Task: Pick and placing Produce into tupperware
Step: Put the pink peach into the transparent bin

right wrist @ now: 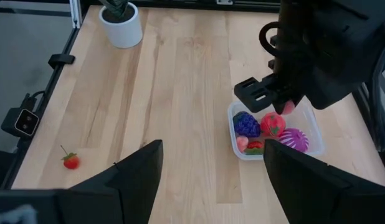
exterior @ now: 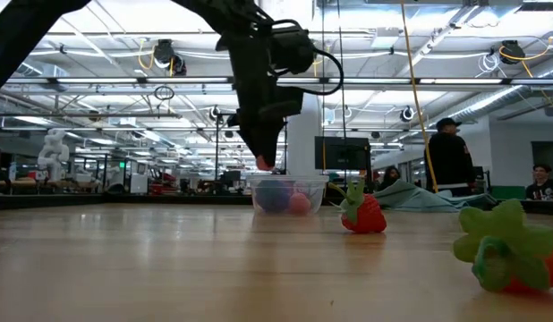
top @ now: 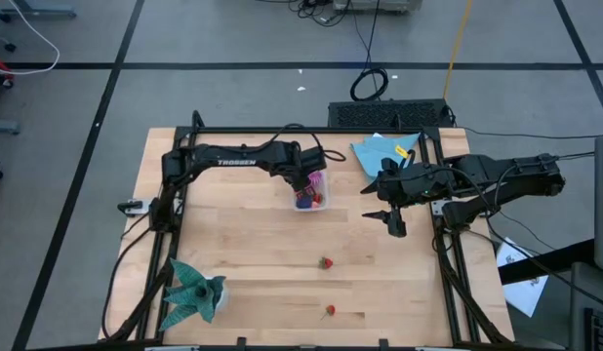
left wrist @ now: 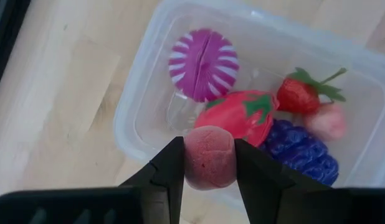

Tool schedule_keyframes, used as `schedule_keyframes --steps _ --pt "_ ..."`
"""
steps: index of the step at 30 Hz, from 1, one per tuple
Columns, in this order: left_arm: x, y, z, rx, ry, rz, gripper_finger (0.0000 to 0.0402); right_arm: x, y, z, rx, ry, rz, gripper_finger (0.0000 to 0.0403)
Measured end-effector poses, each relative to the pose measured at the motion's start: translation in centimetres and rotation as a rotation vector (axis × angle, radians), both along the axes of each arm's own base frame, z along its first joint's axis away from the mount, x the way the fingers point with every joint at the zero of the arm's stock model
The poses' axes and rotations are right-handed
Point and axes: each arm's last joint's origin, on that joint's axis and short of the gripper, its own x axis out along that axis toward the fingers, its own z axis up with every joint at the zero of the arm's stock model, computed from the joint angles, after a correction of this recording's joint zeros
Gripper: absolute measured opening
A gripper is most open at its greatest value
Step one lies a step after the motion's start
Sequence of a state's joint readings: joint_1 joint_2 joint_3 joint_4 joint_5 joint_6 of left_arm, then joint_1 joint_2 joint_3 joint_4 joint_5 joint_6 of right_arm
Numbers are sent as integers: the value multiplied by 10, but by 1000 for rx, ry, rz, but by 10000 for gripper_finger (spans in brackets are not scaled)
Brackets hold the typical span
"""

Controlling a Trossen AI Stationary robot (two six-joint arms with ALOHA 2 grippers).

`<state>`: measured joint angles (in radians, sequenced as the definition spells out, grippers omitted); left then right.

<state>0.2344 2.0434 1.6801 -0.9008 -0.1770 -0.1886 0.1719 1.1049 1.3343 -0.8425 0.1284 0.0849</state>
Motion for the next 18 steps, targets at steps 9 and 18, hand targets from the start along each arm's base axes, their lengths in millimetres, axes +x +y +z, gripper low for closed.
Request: schedule_keyframes --steps 9,18 --pt "7 0 0 -18 -82 -14 120 0 0 0 5 -1 -5 270" --pt "7 1 1 -23 -91 -13 120 0 0 0 6 -1 -5 270"
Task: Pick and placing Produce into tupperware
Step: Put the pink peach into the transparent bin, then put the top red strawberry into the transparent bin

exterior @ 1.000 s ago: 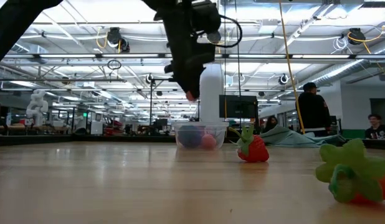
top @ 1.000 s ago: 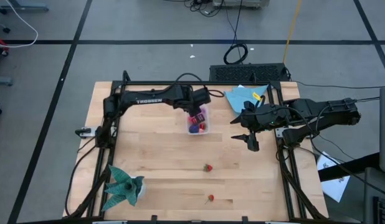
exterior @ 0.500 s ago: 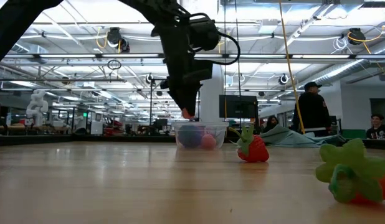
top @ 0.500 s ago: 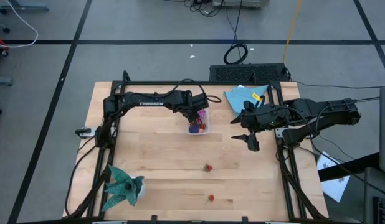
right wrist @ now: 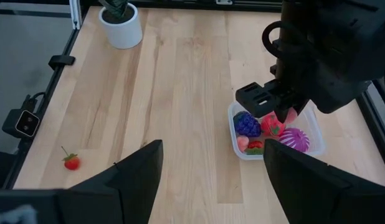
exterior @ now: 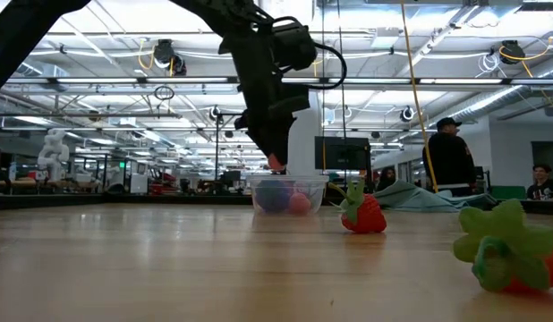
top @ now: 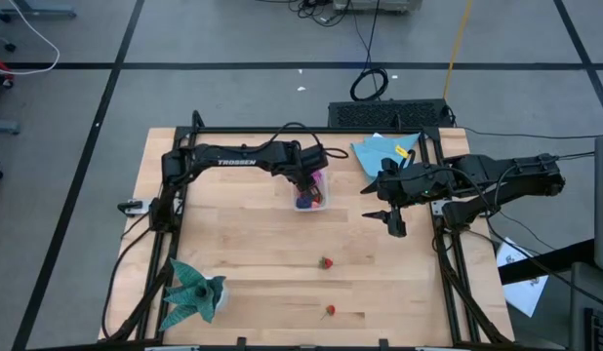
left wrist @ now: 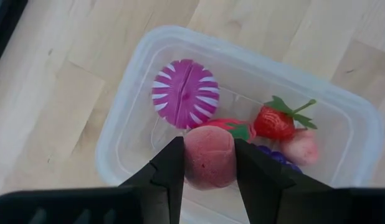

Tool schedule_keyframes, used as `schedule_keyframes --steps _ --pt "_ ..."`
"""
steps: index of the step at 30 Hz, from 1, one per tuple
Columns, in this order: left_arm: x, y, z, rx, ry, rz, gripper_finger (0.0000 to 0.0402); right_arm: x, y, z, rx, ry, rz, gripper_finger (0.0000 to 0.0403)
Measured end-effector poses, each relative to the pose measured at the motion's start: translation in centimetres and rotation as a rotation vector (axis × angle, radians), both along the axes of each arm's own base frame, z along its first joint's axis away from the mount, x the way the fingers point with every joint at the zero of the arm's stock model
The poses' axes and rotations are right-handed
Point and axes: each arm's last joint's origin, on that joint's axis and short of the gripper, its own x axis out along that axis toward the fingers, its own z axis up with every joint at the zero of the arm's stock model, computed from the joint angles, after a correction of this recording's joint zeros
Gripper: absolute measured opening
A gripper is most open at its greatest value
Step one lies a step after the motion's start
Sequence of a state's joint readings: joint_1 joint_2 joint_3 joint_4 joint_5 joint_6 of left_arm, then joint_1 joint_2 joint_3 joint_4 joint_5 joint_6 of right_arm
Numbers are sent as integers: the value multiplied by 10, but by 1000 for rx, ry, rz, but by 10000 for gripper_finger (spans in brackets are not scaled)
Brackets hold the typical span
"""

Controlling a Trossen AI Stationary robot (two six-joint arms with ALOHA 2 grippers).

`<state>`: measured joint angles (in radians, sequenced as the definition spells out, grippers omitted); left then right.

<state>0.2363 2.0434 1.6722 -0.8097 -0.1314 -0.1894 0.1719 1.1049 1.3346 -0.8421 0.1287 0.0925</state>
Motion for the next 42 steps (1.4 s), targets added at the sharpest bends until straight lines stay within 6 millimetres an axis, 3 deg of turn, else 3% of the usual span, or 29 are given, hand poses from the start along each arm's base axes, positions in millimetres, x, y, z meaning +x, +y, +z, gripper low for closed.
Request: schedule_keyframes --steps 5,11,19,31,37,42 --pt "0 0 0 -2 -1 6 120 0 0 0 0 0 0 270" --pt "-4 -1 -16 -16 7 36 120 0 0 0 13 0 -8 270" --pt "-3 0 -17 14 5 50 125 0 0 0 16 0 -10 270" --pt "-3 0 -16 24 3 58 233 0 0 0 16 0 -9 270" --pt "-4 -1 -12 26 -8 63 254 0 0 0 16 0 -9 270" --pt "-7 -1 5 43 -56 67 255 0 0 0 17 0 -9 270"
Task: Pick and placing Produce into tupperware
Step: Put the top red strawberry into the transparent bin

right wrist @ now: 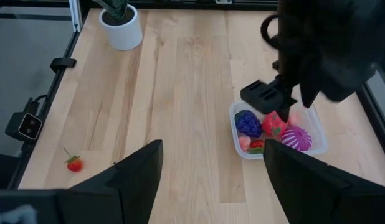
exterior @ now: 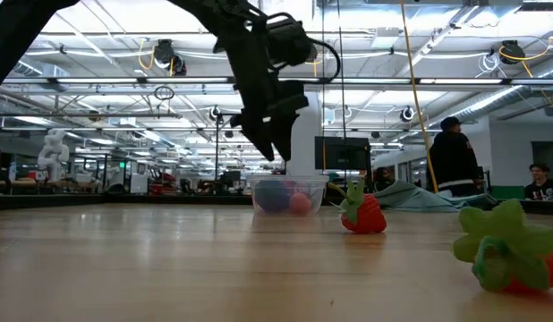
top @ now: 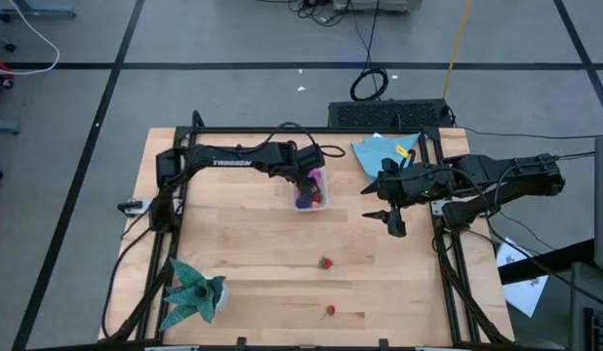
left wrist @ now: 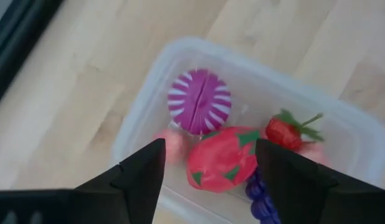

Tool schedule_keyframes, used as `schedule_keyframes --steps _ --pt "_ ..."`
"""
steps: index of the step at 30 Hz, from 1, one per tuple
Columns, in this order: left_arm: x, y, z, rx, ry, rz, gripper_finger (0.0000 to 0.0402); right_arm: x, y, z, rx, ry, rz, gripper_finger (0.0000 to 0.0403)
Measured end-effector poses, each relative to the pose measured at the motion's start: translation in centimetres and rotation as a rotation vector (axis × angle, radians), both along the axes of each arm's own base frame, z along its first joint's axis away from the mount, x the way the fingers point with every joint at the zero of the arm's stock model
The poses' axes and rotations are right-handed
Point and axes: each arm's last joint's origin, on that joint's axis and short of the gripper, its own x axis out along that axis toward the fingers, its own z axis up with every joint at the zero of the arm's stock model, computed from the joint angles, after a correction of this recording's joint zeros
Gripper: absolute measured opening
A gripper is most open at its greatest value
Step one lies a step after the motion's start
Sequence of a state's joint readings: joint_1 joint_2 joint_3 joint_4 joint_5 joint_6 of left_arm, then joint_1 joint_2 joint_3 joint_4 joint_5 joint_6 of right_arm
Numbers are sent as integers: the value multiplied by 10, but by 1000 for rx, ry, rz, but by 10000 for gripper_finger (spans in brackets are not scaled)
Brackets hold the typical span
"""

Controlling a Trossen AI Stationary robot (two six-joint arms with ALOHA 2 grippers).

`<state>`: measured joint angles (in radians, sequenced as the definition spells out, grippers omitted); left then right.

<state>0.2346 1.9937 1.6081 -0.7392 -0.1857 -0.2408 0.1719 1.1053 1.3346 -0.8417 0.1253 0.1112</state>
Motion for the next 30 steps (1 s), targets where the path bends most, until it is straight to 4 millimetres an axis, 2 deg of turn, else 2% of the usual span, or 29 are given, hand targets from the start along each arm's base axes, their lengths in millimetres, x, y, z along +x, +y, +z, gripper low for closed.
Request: schedule_keyframes --steps 4,7,12,16,19,22,26,30 --pt "-7 -1 22 17 -52 -6 255 0 0 0 0 0 0 270" --pt "-18 -4 46 45 -90 -9 255 0 0 0 0 0 0 270" --pt "-52 -11 105 108 -222 41 255 0 4 0 57 10 75 270" --pt "-84 -27 150 124 -357 68 255 0 19 -3 99 12 187 270" --pt "-107 -46 178 117 -459 45 255 2 40 -16 127 1 260 270" --pt "-125 -68 196 135 -517 5 255 5 64 -37 150 -44 352 270" --pt "-141 -93 209 196 -554 -20 255 12 91 -72 214 -134 428 270" --pt "-147 -110 211 236 -549 -40 255 22 102 -102 239 -101 416 270"
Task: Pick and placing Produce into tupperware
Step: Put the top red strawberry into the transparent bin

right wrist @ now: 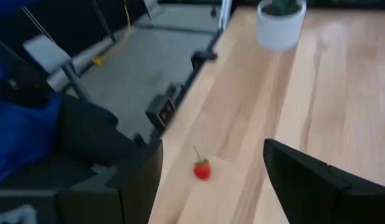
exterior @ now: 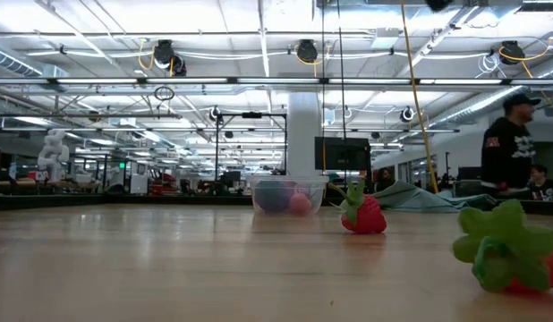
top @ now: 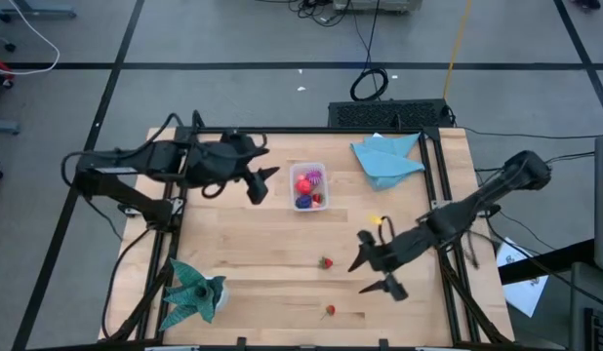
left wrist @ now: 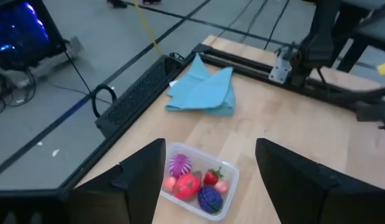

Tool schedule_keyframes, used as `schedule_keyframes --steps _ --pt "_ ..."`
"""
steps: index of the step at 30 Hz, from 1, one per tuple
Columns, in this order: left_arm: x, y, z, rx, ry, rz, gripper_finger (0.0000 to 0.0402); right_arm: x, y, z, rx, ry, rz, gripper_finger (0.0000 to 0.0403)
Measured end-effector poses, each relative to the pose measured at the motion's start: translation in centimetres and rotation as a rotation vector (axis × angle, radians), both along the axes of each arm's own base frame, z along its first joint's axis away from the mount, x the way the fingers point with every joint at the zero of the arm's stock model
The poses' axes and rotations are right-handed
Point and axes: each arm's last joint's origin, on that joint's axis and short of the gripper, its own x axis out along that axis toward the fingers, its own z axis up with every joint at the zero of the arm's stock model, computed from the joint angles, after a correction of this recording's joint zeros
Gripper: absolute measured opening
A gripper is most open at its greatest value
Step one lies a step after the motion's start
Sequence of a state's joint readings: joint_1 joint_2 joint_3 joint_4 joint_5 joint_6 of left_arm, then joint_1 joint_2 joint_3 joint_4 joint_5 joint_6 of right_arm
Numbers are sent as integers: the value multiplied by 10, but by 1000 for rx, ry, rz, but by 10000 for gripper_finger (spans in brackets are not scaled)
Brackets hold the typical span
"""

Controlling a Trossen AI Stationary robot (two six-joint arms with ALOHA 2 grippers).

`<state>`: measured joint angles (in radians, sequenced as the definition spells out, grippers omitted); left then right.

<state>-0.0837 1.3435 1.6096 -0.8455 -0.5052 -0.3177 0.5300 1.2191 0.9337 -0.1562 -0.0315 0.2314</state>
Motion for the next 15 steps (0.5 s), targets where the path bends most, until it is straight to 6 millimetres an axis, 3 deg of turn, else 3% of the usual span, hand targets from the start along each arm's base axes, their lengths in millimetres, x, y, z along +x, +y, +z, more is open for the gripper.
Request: schedule_keyframes --steps 4,11,15 --pt "-1 -11 -2 13 21 -27 255 19 5 -16 -57 73 -13 270" --pt "0 -16 -7 12 56 -40 255 63 4 -12 -292 310 -18 270" --pt "-1 -16 -8 13 70 -40 255 88 0 -21 -416 410 -13 270"
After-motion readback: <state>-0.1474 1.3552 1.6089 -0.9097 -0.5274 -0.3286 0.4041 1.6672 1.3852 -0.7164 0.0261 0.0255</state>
